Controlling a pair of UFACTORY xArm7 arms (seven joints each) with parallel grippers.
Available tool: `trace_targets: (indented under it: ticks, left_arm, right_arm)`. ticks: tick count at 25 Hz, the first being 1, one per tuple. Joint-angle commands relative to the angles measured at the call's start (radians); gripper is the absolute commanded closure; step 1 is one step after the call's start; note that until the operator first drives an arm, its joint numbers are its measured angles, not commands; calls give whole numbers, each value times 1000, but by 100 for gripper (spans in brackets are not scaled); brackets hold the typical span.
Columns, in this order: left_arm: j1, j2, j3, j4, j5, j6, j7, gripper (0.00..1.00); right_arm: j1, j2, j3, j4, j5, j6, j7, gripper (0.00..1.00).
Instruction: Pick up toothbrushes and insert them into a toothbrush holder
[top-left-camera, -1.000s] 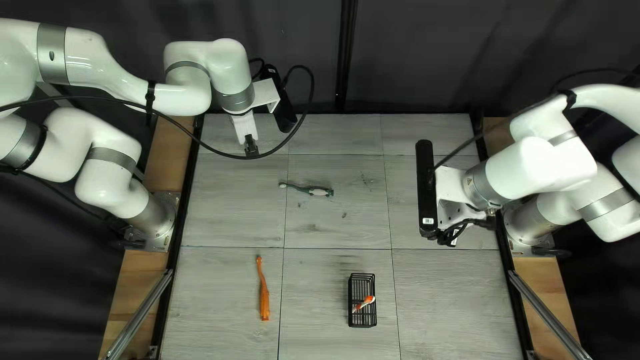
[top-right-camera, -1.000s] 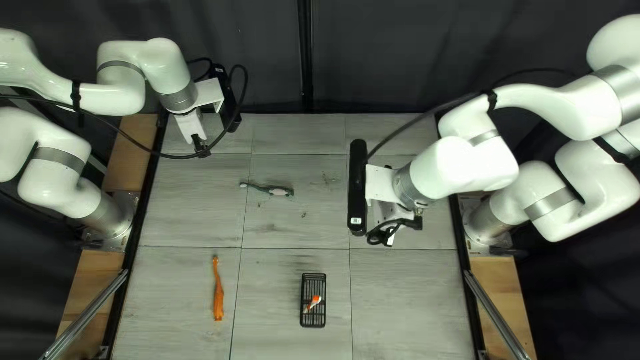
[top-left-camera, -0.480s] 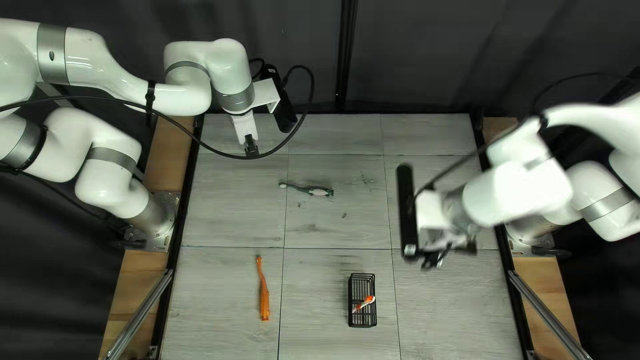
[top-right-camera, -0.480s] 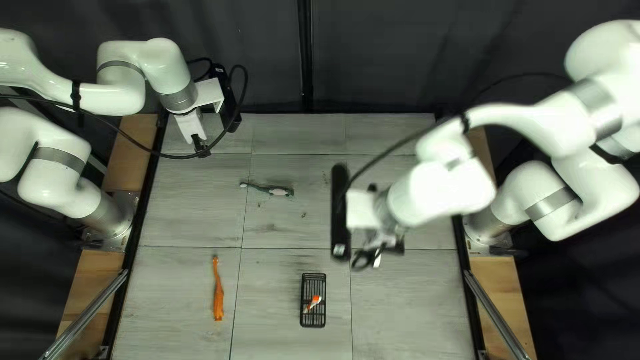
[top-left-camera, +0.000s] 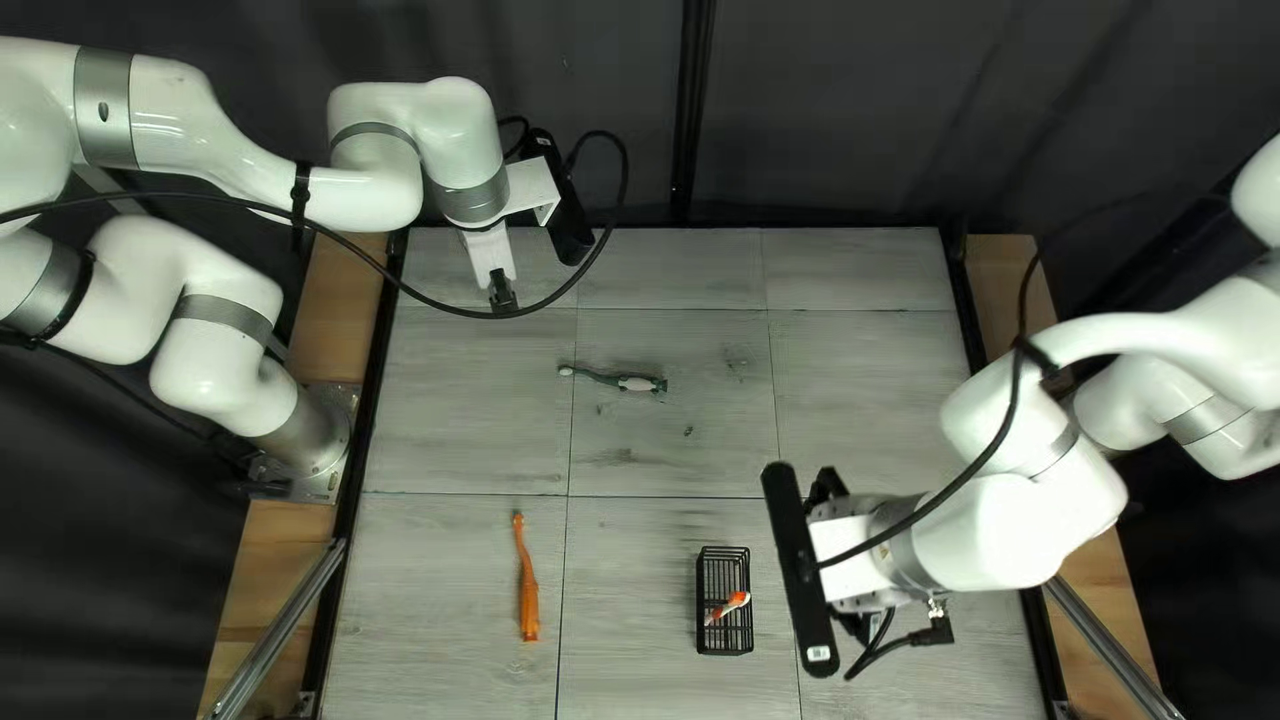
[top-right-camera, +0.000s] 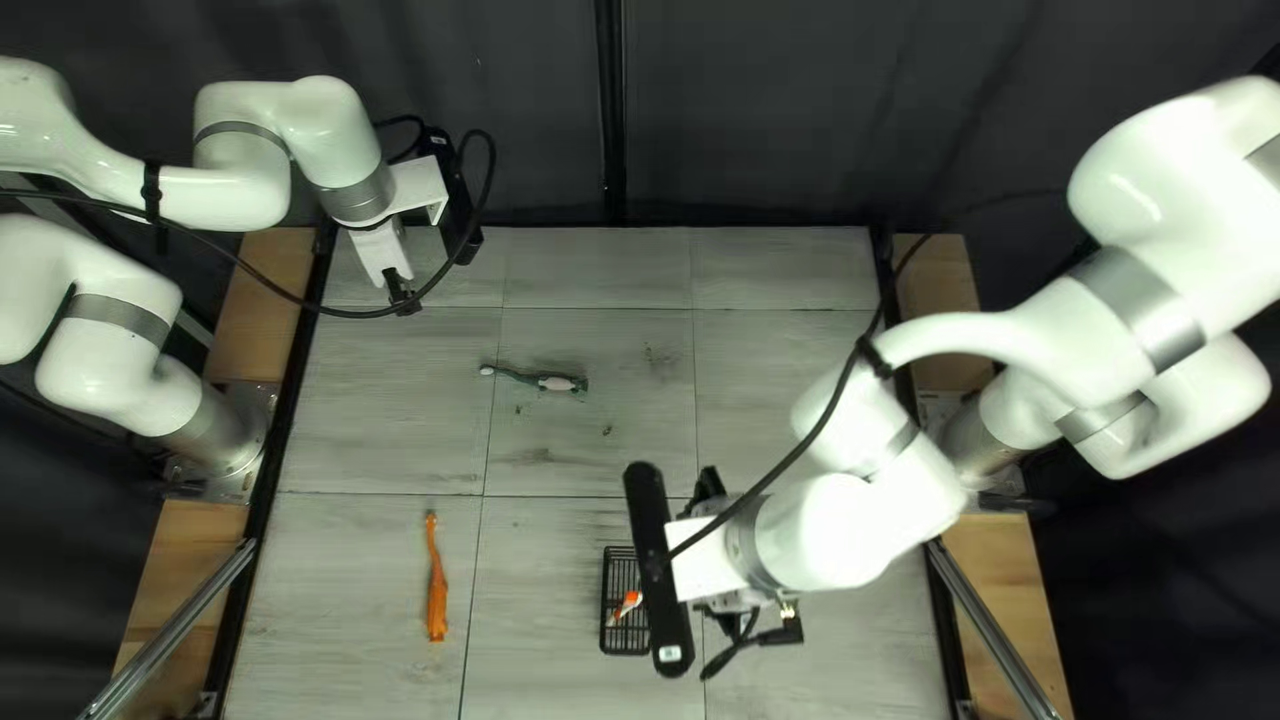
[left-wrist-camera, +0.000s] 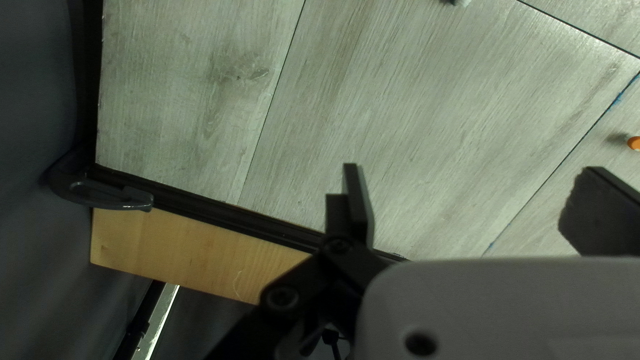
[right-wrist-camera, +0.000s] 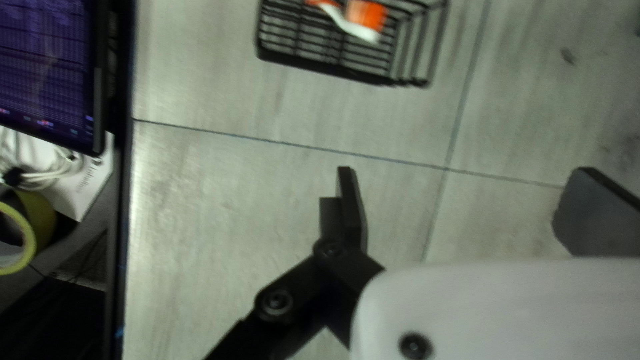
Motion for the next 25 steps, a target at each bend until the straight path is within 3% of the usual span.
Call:
trace_targets:
  ticks: [1, 11, 25]
  left_arm:
    - [0, 0, 0, 0, 0, 0, 0, 0]
    - [0, 0, 0, 0, 0, 0, 0, 0]
    - [0, 0, 0, 0, 0, 0, 0, 0]
  right_arm:
    - [-8, 18, -21, -27, 36, -83, -31, 0]
    - [-30, 87, -57, -85, 101, -282, -88, 0]
    - [-13, 206, -41, 33, 134, -262, -29, 0]
